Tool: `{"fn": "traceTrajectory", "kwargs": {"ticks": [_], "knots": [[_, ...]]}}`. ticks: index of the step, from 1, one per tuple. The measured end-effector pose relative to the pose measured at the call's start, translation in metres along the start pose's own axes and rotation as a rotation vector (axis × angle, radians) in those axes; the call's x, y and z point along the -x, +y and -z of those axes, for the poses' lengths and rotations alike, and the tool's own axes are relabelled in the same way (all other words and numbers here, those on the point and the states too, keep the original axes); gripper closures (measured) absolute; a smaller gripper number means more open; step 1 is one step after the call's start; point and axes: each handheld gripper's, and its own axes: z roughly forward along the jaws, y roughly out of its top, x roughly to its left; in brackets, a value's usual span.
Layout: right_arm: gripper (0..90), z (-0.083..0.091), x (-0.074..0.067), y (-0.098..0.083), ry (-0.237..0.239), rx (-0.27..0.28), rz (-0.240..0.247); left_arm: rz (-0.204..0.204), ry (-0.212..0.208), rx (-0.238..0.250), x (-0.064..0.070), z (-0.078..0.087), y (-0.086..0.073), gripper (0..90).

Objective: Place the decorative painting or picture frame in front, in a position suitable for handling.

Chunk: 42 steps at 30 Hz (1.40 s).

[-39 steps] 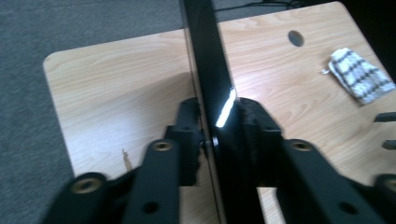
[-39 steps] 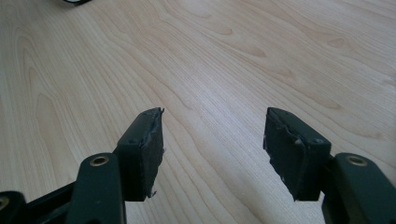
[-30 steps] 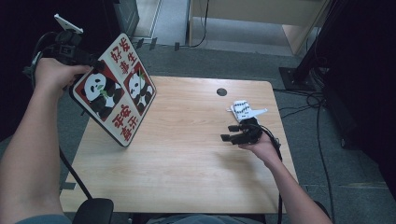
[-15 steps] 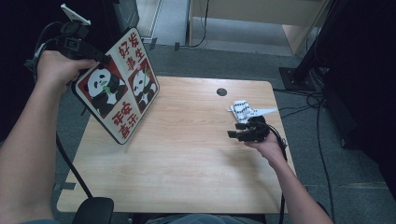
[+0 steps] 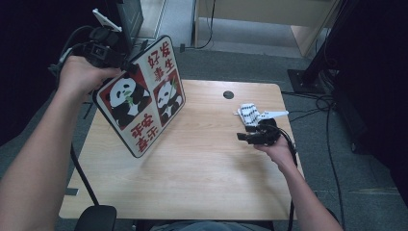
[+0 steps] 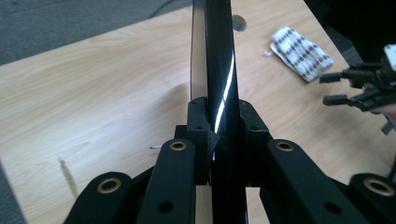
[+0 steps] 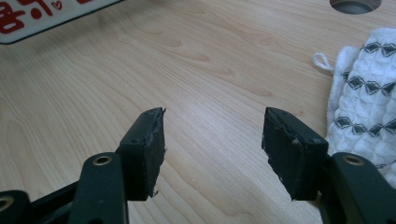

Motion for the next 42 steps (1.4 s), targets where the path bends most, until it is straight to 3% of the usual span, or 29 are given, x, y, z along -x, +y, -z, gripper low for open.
{"fn": "traceTrajectory", "kwargs": {"ticks": [12, 24, 34, 42], "knots": [[40.3, -0.001, 0.005, 0.0, -0.002, -0.001, -0.012, -0.097, -0.085, -0.031, 0.044, -0.027, 0.006, 79.6], [40.5, -0.008, 0.009, 0.006, -0.003, -0.012, 0.003, -0.131, -0.136, -0.053, 0.077, -0.054, 0.006, 79.5], [41.0, -0.011, 0.012, 0.007, -0.011, -0.017, 0.005, -0.151, -0.18, -0.055, 0.089, -0.072, 0.005, 79.1], [41.4, -0.01, 0.015, 0.006, -0.02, -0.013, -0.002, -0.155, -0.212, -0.054, 0.086, -0.079, 0.007, 79.0]]}}
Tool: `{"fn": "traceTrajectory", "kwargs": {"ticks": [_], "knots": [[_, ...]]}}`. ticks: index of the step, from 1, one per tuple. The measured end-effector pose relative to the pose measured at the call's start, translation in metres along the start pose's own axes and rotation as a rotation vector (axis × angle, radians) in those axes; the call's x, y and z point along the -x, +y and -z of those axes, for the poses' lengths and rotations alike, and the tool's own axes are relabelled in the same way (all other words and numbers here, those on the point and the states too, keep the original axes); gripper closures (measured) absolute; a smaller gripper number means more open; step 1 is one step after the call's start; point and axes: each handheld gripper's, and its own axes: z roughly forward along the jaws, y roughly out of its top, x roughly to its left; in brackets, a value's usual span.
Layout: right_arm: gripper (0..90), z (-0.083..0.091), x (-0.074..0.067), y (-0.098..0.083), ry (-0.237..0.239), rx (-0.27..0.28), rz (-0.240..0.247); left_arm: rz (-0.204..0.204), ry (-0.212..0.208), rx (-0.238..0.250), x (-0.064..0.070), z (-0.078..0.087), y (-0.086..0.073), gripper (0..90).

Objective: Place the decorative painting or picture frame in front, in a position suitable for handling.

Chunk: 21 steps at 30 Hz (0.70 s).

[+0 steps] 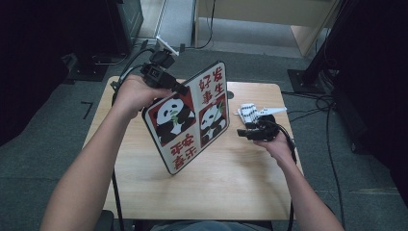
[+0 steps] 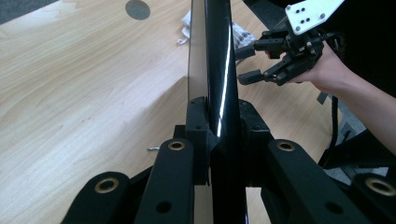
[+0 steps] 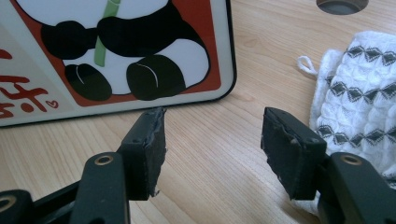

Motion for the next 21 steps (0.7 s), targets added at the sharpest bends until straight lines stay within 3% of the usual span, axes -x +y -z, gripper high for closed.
{"fn": "traceTrajectory", "kwargs": {"ticks": [7, 10, 12, 16, 17, 18, 21], "knots": [[41.3, -0.002, -0.002, 0.0, -0.006, -0.01, 0.006, 0.023, -0.005, 0.005, -0.009, 0.001, -0.002, 78.3], [41.2, -0.004, -0.003, 0.0, -0.01, -0.017, 0.016, 0.023, 0.021, 0.002, -0.009, 0.001, -0.002, 74.6], [41.3, -0.004, -0.002, 0.0, -0.012, -0.017, 0.01, 0.035, 0.049, -0.007, -0.011, 0.001, 0.0, 61.8], [41.3, -0.004, -0.001, 0.0, -0.014, -0.016, 0.007, 0.034, 0.062, -0.013, -0.015, 0.0, 0.0, 57.4], [41.3, -0.004, -0.001, 0.0, -0.014, -0.016, 0.007, 0.024, 0.052, -0.018, -0.014, 0.0, 0.0, 51.8], [41.3, -0.004, -0.001, 0.0, -0.014, -0.018, 0.003, 0.007, 0.077, -0.025, -0.012, -0.001, 0.001, 47.8], [41.3, -0.005, -0.001, 0.0, -0.012, -0.018, 0.001, 0.024, 0.068, -0.021, -0.013, -0.001, 0.002, 42.1]]}}
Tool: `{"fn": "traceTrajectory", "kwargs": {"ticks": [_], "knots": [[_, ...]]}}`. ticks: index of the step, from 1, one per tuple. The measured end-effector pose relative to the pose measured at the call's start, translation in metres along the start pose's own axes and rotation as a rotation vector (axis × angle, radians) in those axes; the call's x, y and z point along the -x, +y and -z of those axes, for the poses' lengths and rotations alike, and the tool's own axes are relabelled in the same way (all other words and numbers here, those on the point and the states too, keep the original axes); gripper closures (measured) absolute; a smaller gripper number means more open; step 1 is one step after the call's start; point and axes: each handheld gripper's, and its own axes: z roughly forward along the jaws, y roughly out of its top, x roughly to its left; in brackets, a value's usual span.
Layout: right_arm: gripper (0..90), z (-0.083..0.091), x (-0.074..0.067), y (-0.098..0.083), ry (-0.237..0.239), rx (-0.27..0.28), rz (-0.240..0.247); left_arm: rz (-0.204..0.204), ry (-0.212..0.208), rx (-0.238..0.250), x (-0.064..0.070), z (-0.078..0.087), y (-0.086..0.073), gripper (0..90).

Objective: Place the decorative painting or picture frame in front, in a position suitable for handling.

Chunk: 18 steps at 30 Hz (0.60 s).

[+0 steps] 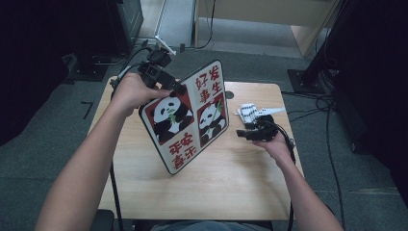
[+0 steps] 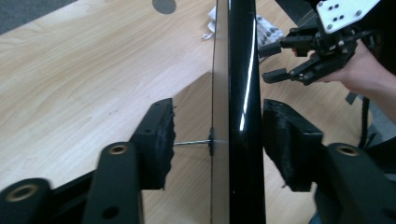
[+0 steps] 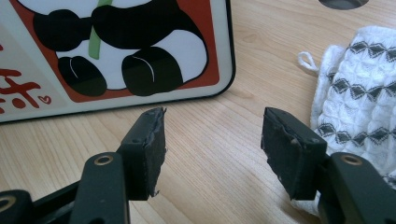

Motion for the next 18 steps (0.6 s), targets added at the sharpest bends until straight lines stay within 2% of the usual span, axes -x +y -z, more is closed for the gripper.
{"fn": "traceTrajectory", "kwargs": {"ticks": [6, 7, 8, 11, 18], "knots": [[41.3, 0.003, 0.002, 0.001, -0.003, 0.01, -0.004, 0.018, -0.005, 0.048, -0.004, 0.007, -0.001, 36.8], [41.3, 0.004, 0.003, 0.001, -0.006, 0.005, -0.006, 0.028, -0.016, 0.069, -0.005, 0.013, -0.001, 36.4], [41.3, 0.004, 0.003, 0.001, -0.006, 0.005, -0.006, 0.028, -0.016, 0.069, -0.005, 0.013, -0.001, 36.2], [41.4, 0.005, 0.007, 0.005, -0.034, 0.004, 0.023, 0.022, -0.008, 0.095, -0.007, 0.028, -0.003, 36.0], [41.4, 0.011, 0.016, 0.012, -0.066, 0.011, 0.01, 0.037, -0.009, 0.138, -0.013, 0.048, -0.009, 35.2]]}}
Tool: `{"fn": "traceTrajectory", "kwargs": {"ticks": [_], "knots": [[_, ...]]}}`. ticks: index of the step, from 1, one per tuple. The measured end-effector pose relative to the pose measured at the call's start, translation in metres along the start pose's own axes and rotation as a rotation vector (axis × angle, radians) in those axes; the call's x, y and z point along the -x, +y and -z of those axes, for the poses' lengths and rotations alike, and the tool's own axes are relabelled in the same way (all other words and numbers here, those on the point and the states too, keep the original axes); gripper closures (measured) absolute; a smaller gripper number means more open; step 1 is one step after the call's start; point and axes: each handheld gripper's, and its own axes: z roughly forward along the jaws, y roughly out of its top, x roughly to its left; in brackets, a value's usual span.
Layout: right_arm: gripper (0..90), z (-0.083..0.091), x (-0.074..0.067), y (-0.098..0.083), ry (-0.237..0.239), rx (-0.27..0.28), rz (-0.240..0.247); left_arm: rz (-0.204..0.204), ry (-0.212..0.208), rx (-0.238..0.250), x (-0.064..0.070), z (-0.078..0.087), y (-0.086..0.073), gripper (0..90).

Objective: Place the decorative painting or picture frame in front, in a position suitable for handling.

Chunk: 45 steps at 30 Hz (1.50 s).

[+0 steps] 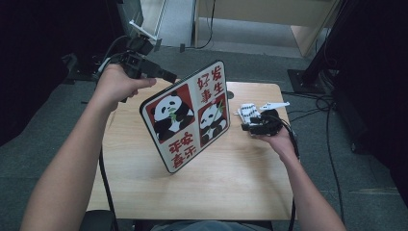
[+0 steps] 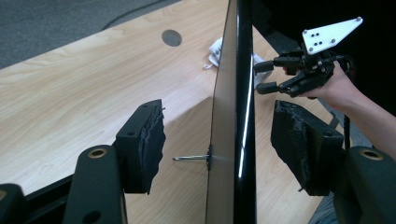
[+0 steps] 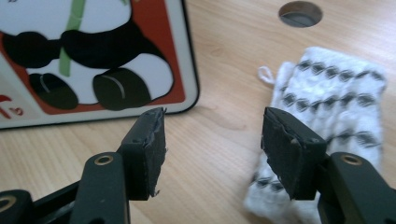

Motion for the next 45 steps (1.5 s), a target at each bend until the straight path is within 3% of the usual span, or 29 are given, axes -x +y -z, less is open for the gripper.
{"fn": "traceTrajectory", "kwargs": {"ticks": [7, 11, 12, 16, 22, 25, 31, 36, 37, 38, 40, 45], "knots": [[41.1, 0.0, 0.02, 0.006, -0.046, 0.0, -0.04, 0.015, 0.021, 0.02, -0.016, 0.017, -0.011, 35.1], [41.2, 0.0, 0.028, 0.01, -0.067, 0.016, -0.042, 0.02, 0.03, 0.023, -0.024, 0.022, -0.019, 35.1], [42.1, 0.0, 0.034, 0.01, -0.086, 0.042, -0.064, 0.021, 0.031, 0.023, -0.026, 0.023, -0.021, 35.1], [41.4, -0.004, 0.044, 0.012, -0.112, 0.018, -0.077, 0.033, 0.036, 0.029, -0.036, 0.025, -0.031, 35.1], [42.3, -0.015, 0.06, 0.003, -0.15, 0.004, -0.136, 0.039, 0.032, 0.057, -0.048, 0.024, -0.047, 35.1], [43.4, -0.019, 0.064, -0.004, -0.145, -0.001, -0.178, 0.036, 0.021, 0.057, -0.052, 0.021, -0.056, 35.1], [47.6, -0.028, 0.066, -0.009, -0.144, -0.014, -0.187, 0.043, 0.031, 0.059, -0.058, 0.016, -0.07, 35.1], [60.4, -0.037, 0.063, -0.013, -0.143, -0.059, -0.177, 0.042, 0.025, 0.064, -0.061, 0.013, -0.079, 35.1], [71.3, -0.038, 0.062, -0.014, -0.135, -0.07, -0.169, 0.045, 0.024, 0.066, -0.063, 0.013, -0.082, 35.1], [71.3, -0.038, 0.062, -0.014, -0.135, -0.07, -0.169, 0.045, 0.024, 0.066, -0.063, 0.013, -0.082, 35.1], [79.7, -0.038, 0.062, -0.013, -0.1, -0.074, -0.183, 0.049, 0.022, 0.071, -0.064, 0.011, -0.086, 35.1], [81.3, -0.032, 0.06, -0.007, -0.074, -0.098, -0.199, 0.045, 0.021, 0.071, -0.065, 0.007, -0.096, 35.0]]}}
